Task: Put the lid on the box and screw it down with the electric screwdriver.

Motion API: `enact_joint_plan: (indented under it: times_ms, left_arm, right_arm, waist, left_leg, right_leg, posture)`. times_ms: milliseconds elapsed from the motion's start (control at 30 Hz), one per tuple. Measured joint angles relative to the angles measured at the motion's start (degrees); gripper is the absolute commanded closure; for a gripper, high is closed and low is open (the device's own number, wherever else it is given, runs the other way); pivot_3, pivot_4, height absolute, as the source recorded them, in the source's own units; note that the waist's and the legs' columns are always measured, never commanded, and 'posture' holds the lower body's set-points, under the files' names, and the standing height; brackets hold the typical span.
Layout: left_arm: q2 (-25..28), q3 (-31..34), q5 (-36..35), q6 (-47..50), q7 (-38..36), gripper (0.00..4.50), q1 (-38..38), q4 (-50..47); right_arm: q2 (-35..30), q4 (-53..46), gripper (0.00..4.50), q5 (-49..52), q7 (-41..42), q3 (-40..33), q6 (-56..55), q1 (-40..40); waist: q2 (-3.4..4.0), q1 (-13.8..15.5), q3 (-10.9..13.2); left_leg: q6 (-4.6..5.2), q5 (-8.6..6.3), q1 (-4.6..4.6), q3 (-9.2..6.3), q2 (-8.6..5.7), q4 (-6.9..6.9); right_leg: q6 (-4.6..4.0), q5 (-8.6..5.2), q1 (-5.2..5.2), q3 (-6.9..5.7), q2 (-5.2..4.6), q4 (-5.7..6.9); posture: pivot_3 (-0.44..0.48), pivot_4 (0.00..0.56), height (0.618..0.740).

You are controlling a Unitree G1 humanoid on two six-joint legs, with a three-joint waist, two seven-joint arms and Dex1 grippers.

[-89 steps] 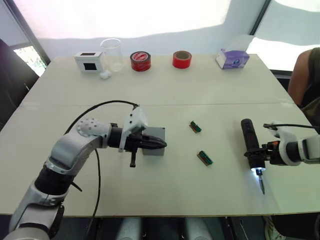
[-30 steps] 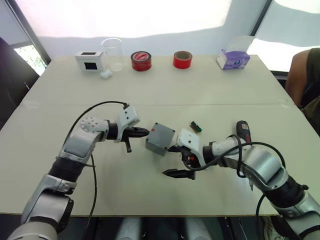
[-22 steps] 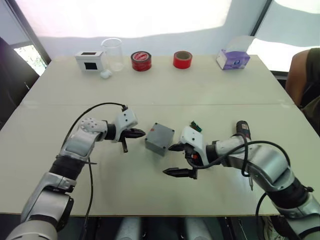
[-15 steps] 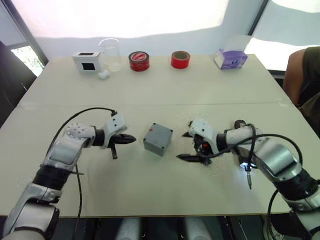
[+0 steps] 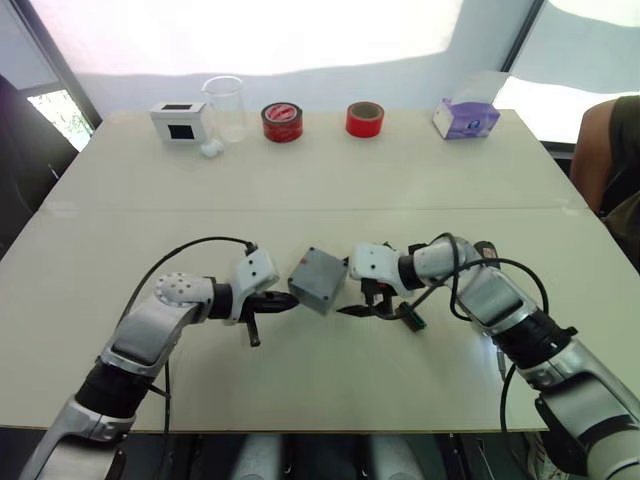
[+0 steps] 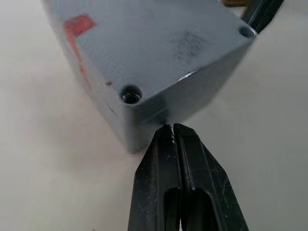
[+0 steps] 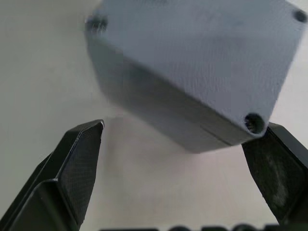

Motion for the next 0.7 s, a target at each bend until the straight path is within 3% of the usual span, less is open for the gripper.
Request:
enact_joint_plan:
  times_ms: [700]
  left_arm:
    - [0.1,0.8,0.3,-3.0,-0.8,4.5,-3.1,5.8]
  right_arm:
    - [1.9,-17.1,0.05,5.2,-4.9,-5.0,20.8,7.4]
  waist:
    - [0.0,0.0,0.0]
  left_leg:
    - [-0.02,0.01,0.0,-0.02,0.0,-0.01]
  right_leg:
    - [0.0,0.0,0.0,-0.01,0.0,0.02]
  posture:
    - [0.0,0.15,0.74]
